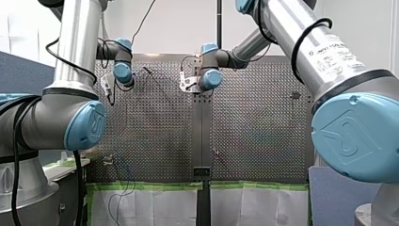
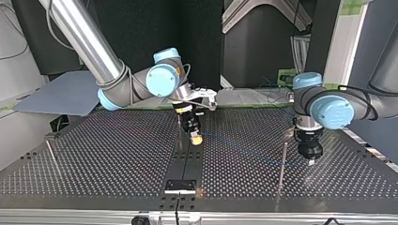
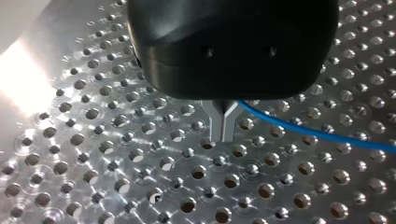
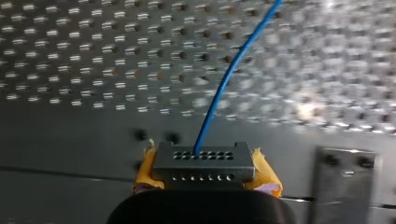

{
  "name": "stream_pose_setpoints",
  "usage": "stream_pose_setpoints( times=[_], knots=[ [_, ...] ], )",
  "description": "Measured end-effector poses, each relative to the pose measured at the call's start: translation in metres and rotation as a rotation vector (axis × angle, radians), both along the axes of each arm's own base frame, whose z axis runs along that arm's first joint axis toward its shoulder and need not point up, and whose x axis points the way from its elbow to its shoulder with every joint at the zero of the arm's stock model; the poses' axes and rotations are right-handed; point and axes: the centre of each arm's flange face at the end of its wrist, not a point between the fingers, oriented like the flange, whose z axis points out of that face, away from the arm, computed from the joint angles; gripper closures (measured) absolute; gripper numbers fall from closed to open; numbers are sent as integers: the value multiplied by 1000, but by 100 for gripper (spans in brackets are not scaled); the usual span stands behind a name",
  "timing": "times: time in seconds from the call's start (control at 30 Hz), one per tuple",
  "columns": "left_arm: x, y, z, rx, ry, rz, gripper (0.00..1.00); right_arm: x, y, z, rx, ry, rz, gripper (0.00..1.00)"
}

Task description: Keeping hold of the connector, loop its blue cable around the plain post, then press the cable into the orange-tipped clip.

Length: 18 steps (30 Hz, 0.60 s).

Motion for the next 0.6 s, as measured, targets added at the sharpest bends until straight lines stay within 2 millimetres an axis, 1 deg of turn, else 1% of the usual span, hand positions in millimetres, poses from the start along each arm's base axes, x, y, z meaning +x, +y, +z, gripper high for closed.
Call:
stream_pose_setpoints(
  times=[0.13, 0.3, 0.37, 0.4, 0.47, 0.5, 0.53, 0.6],
  knots=[
    [1, -1, -5, -2, 7, 4, 96, -2, 1, -19, 10, 7, -4, 100],
    [5, -5, -17, -5, 29, -8, 96, -4, 5, -49, 25, 26, -5, 100],
    [5, -7, -20, -7, 32, -12, 89, -4, 8, -64, 39, 42, -4, 100],
    [6, -8, -21, -10, 34, -15, 89, -4, 9, -71, 44, 48, -3, 100],
    [7, -10, -26, -18, 42, -21, 75, -3, 12, -83, 57, 62, -1, 100],
    [8, -11, -30, -24, 47, -27, 75, -3, 13, -89, 62, 67, 0, 100],
    [10, -13, -35, -34, 55, -36, 67, -2, 15, -94, 67, 73, 0, 100],
    [11, -16, -43, -51, 65, -53, 67, -1, 19, -104, 76, 84, 0, 100]
  ],
)
